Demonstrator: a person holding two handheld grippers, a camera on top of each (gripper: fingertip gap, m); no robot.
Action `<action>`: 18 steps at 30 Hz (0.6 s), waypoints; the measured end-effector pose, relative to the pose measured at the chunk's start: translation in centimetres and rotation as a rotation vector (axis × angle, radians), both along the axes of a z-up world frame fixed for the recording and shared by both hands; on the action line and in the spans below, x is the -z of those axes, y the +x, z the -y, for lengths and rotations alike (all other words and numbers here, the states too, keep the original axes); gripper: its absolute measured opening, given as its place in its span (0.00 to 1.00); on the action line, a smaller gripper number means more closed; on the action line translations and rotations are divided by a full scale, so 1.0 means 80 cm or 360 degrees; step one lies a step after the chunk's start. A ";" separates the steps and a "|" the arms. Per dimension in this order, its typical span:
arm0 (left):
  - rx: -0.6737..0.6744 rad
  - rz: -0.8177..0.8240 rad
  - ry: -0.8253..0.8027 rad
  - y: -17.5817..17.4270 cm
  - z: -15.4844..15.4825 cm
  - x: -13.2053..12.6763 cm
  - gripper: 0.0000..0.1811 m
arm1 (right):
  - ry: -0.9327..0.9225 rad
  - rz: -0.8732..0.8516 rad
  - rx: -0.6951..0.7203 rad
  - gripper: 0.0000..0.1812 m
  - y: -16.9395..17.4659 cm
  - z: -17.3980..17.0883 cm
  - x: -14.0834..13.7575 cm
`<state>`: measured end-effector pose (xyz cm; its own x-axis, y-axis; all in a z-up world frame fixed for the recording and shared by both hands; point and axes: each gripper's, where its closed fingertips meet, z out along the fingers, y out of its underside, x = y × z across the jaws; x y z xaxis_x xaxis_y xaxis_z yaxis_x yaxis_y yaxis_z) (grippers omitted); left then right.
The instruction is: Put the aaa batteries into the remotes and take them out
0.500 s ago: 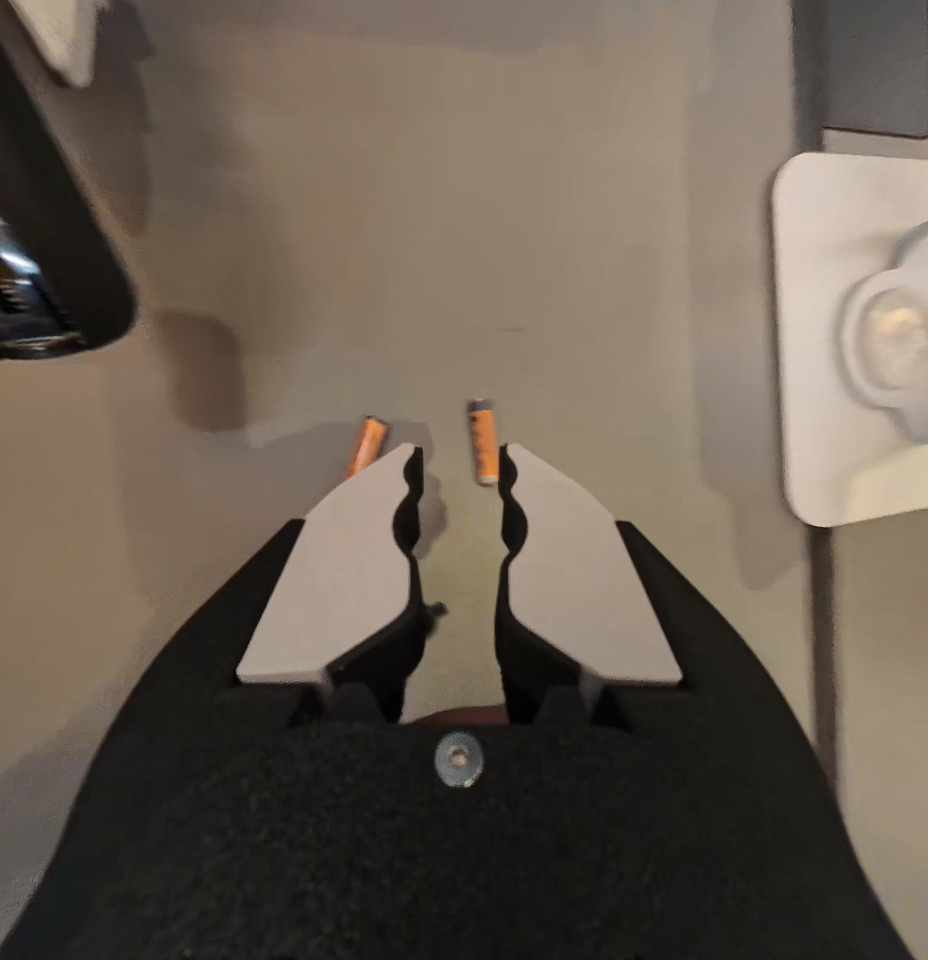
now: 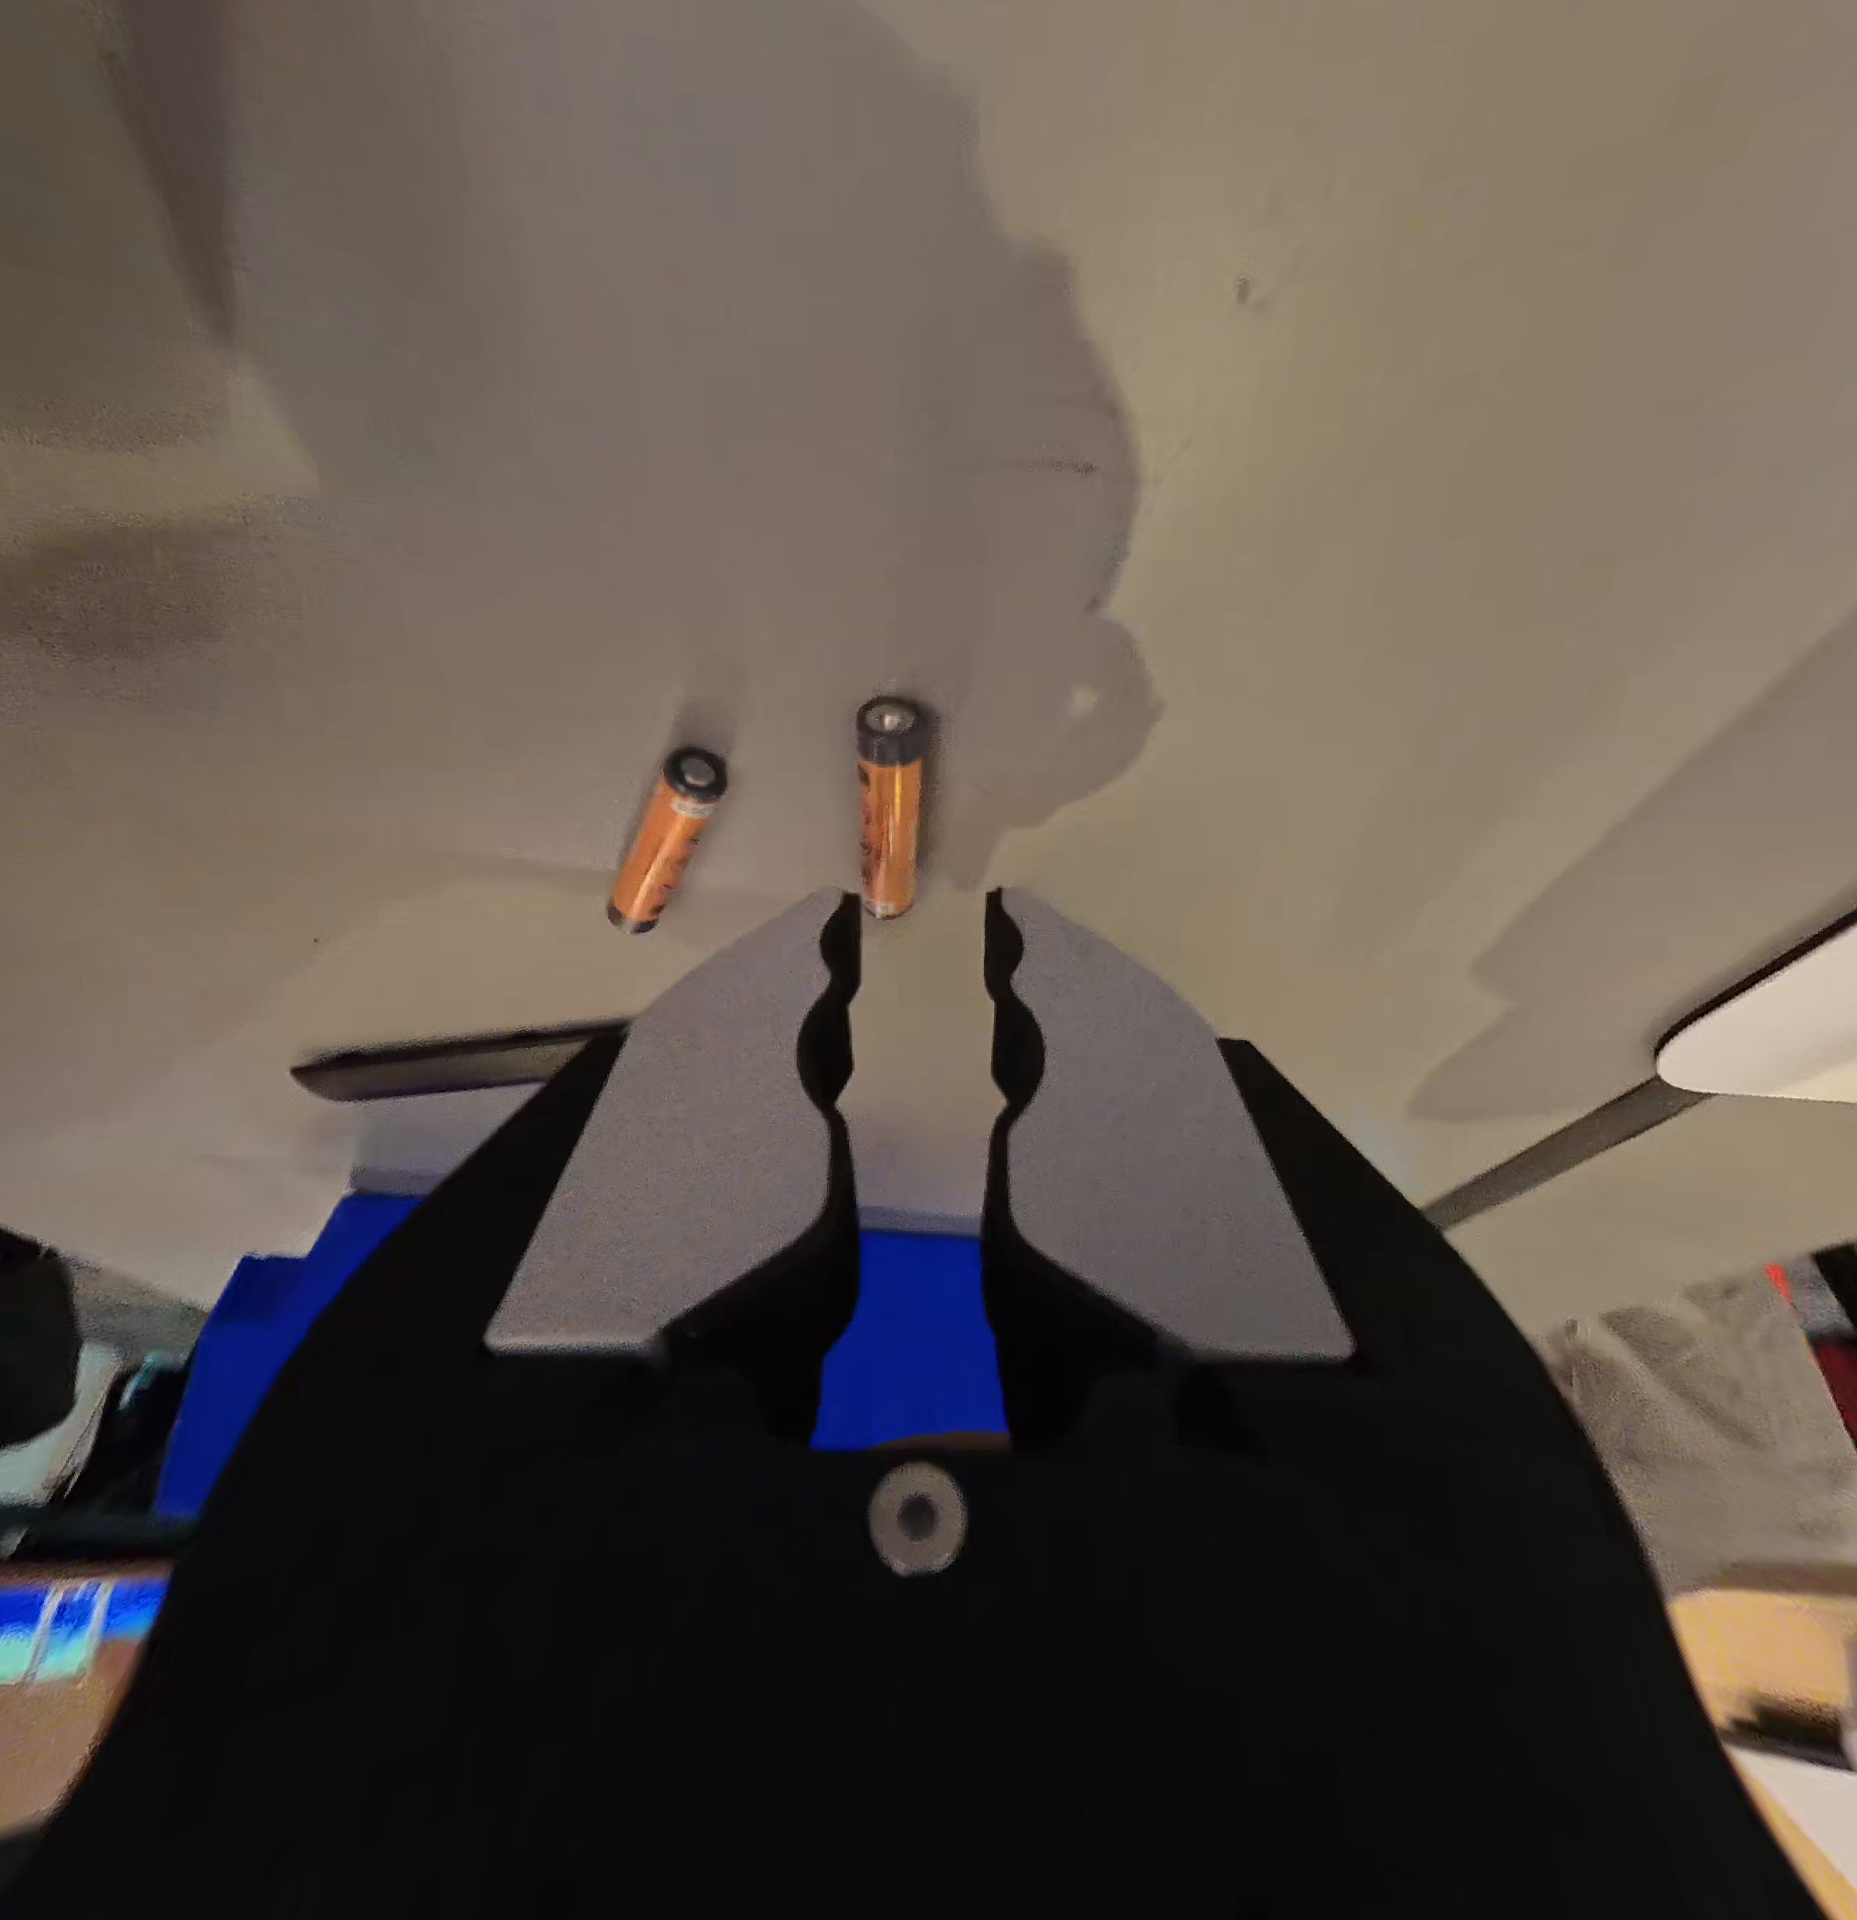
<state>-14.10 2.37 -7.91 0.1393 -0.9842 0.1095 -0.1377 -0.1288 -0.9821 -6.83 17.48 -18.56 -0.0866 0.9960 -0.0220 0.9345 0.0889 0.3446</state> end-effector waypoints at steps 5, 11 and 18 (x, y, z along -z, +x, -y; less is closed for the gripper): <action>0.0014 -0.0026 0.0030 0.003 0.005 0.001 0.60 | -0.0091 0.0332 0.0076 0.14 -0.011 0.013 0.004; 0.0003 -0.0011 0.0041 0.001 0.004 -0.004 0.60 | 0.0003 0.0489 0.0018 0.13 -0.007 0.003 0.013; 0.0003 -0.0042 0.0048 0.003 0.004 0.002 0.63 | 0.0012 0.0409 -0.0066 0.06 -0.006 -0.001 0.014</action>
<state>-13.86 2.05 -8.08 0.1398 -0.9872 0.0762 -0.1639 -0.0989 -0.9815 -7.32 17.57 -19.67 -0.1200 0.9919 -0.0414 0.8116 0.1220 0.5713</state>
